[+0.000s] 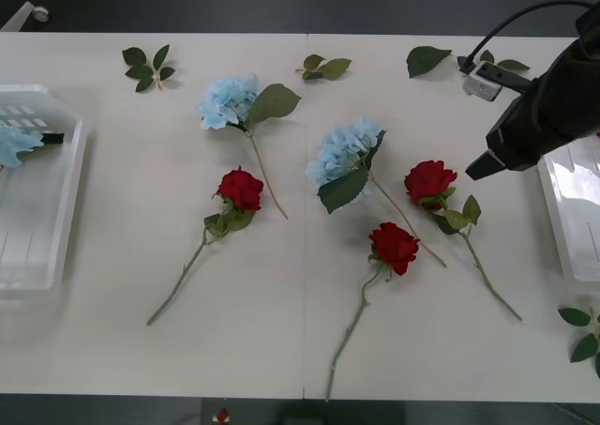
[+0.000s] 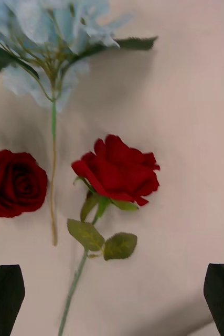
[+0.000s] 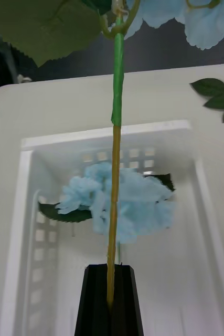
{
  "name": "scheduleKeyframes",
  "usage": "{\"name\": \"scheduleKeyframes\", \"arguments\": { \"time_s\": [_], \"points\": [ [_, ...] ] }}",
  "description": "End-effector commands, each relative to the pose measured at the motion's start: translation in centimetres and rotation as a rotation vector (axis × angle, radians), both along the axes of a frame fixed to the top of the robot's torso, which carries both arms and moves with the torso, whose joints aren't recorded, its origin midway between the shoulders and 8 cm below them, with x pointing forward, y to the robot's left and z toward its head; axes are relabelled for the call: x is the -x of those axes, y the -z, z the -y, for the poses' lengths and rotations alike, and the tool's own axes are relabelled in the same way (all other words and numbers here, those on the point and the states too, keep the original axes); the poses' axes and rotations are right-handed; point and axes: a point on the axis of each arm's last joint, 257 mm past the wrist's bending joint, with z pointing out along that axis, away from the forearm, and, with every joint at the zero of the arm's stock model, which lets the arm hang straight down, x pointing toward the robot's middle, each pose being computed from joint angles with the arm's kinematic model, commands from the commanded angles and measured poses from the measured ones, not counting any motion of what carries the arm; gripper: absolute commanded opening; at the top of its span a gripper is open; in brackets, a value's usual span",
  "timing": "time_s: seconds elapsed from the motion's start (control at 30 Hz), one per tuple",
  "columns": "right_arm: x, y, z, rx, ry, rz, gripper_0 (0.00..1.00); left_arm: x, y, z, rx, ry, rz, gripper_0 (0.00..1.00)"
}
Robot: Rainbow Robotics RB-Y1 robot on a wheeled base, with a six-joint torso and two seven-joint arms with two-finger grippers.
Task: Put the red flowers into the right box and the blue flowers into the left box
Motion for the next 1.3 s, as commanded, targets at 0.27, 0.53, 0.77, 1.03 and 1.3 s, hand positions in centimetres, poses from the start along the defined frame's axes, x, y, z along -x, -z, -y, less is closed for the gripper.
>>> {"name": "scheduleKeyframes", "arguments": {
  "time_s": [0.27,0.53,0.77,1.03,1.3],
  "points": [
    [0.1,4.4,4.3,0.143,0.056,0.061,1.00,0.6,4.8,-5.6,-0.079,-0.116,-0.022,0.00],
    [0.5,8.1,3.8,0.209,0.011,0.081,1.00,0.5,8.2,-4.6,-0.083,-0.098,-0.073,0.00],
    [0.2,10.6,1.3,0.221,-0.016,0.087,1.00,0.5,8.6,-4.4,-0.083,-0.095,-0.083,0.20],
    [-0.1,11.9,0.4,0.209,-0.009,0.073,1.00,0.7,8.7,-3.4,-0.026,-0.075,-0.080,0.55],
    [0.4,12.9,0.7,0.208,-0.002,0.050,1.00,0.3,3.9,6.9,0.051,0.233,-0.131,0.83]
  ]
}}
